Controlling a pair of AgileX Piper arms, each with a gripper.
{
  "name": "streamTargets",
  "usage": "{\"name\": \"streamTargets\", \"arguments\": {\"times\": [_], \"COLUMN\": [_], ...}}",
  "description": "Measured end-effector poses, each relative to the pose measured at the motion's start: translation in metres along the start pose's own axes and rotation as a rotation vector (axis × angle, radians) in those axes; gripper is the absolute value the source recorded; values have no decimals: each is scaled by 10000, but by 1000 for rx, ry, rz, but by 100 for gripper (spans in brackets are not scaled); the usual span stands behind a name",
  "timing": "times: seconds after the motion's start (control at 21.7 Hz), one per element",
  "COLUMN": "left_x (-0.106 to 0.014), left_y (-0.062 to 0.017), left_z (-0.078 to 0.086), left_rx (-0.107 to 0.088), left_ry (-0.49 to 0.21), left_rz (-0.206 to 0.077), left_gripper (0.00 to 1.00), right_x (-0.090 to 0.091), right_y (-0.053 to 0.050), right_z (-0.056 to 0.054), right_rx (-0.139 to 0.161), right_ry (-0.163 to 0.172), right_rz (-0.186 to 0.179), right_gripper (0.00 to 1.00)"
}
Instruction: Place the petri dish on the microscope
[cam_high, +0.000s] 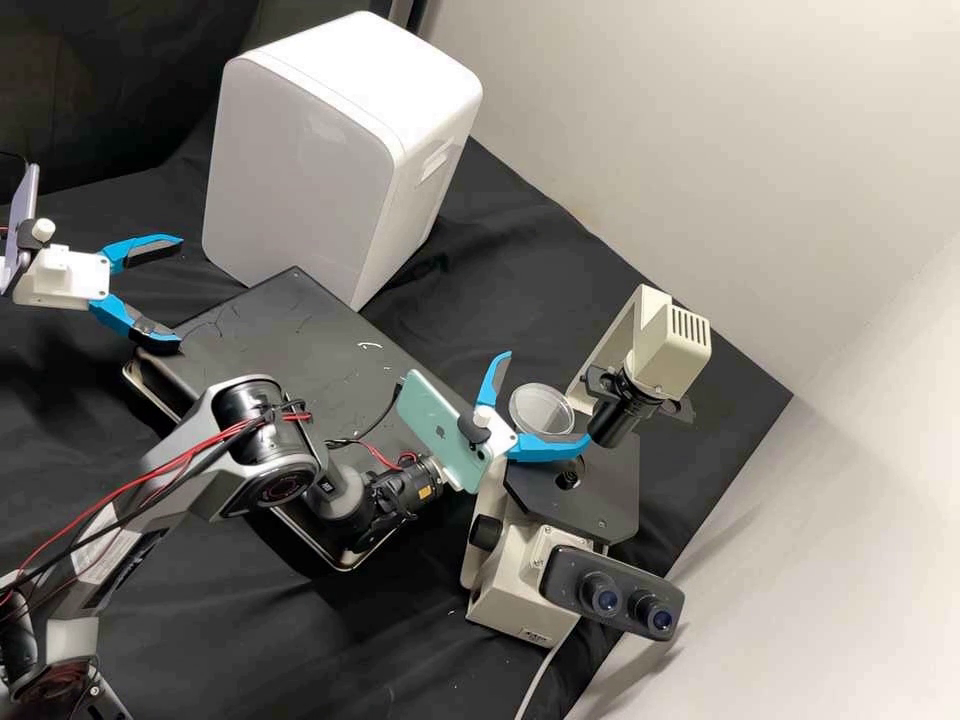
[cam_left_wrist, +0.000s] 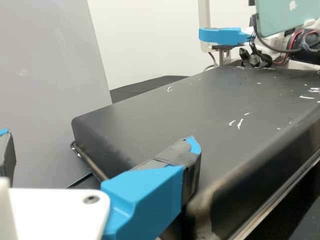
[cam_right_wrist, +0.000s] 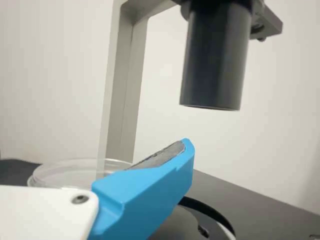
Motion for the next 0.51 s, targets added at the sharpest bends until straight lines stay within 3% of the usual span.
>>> {"name": "streamTargets", "arguments": {"times": [0.18, 0.51], "left_x": [0, 0], "left_y": [0, 0], "left_z": [0, 0], "left_rx": [0, 0], "left_ry": [0, 0], "left_rz": [0, 0], "left_gripper": [100, 100], "right_x": [13, 13], "right_y": [8, 8], "right_z": [-9, -9], "right_rx": [44, 46], "right_ry": [6, 6], "right_rz": [2, 2], "right_gripper": [100, 100]}}
